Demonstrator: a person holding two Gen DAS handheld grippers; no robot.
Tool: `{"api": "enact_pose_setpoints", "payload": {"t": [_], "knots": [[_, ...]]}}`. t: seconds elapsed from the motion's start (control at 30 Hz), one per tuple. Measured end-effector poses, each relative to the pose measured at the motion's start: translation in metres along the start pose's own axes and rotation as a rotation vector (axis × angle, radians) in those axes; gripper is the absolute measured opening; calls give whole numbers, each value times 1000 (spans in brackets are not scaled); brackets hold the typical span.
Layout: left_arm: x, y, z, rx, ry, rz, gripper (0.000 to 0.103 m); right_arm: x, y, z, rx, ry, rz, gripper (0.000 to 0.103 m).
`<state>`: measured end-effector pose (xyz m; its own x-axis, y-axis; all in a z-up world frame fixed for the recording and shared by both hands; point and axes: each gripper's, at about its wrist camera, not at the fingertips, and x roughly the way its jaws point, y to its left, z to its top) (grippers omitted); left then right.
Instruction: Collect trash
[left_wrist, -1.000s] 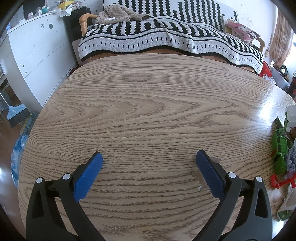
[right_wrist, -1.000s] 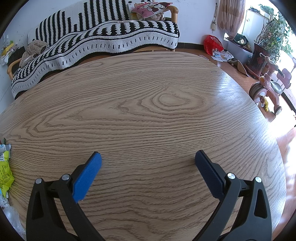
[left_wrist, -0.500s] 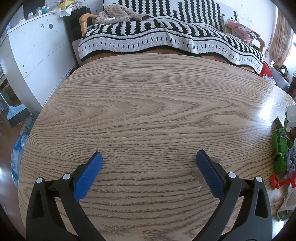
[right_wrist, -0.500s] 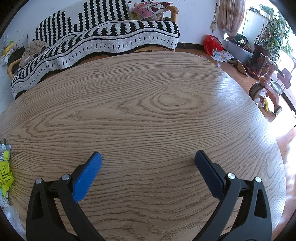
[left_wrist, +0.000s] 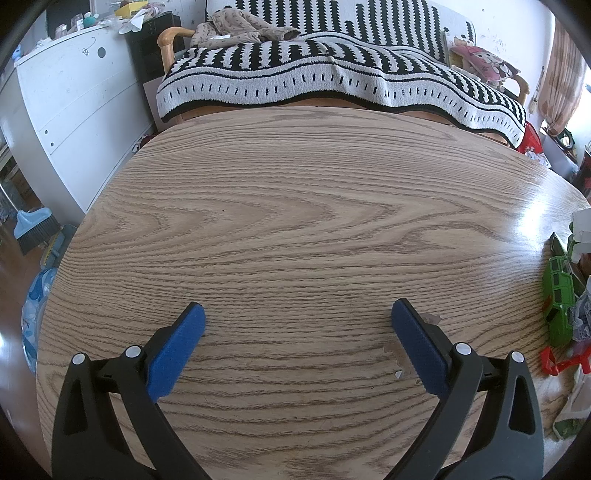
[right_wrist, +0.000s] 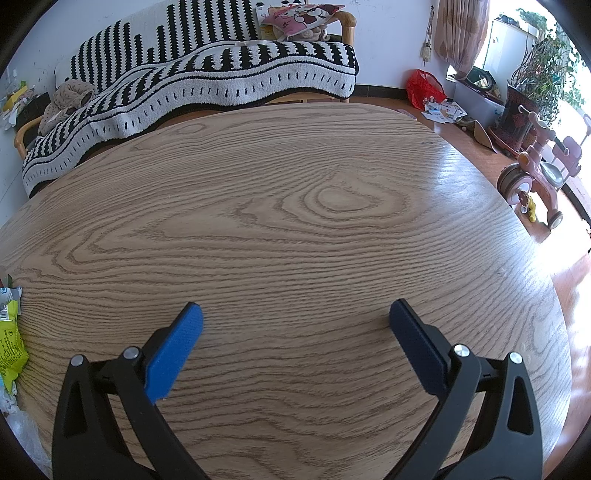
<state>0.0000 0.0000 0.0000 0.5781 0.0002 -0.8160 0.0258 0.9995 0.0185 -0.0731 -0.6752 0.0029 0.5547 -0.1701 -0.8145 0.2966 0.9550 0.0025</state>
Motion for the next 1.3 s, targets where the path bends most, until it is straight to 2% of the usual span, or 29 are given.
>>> {"api": "enact_pose_setpoints", "payload": {"t": [0.57,0.67,0.7,0.8,0.87,0.97,1.07,1.2,1.3], "knots": [[1,1,1,-12,0,6,97,-1,2,-1,14,3,-10,98],[-2,-3,-1,-40,-1,34,97,-7,15,-8,36,48,-21,97],[-6,-8,-2,-31,7,35,97,-19,24,-11,39,58,-16,97],[-44,-34,-10,32,-45,14,97,-63,58,-19,9,-28,39,97],[-71,-51,-15,40,-74,-11,97,-102,88,-29,-30,-71,88,97],[-121,-86,-30,33,-80,-113,97,-158,142,-57,-99,-114,175,97],[-150,-114,-46,31,-50,-191,97,-199,181,-85,-139,-135,266,97],[-179,-150,-70,93,-75,-227,97,-234,225,-107,-189,-156,356,97],[-183,-160,-73,118,-81,-248,97,-244,252,-111,-222,-162,390,97]]}}
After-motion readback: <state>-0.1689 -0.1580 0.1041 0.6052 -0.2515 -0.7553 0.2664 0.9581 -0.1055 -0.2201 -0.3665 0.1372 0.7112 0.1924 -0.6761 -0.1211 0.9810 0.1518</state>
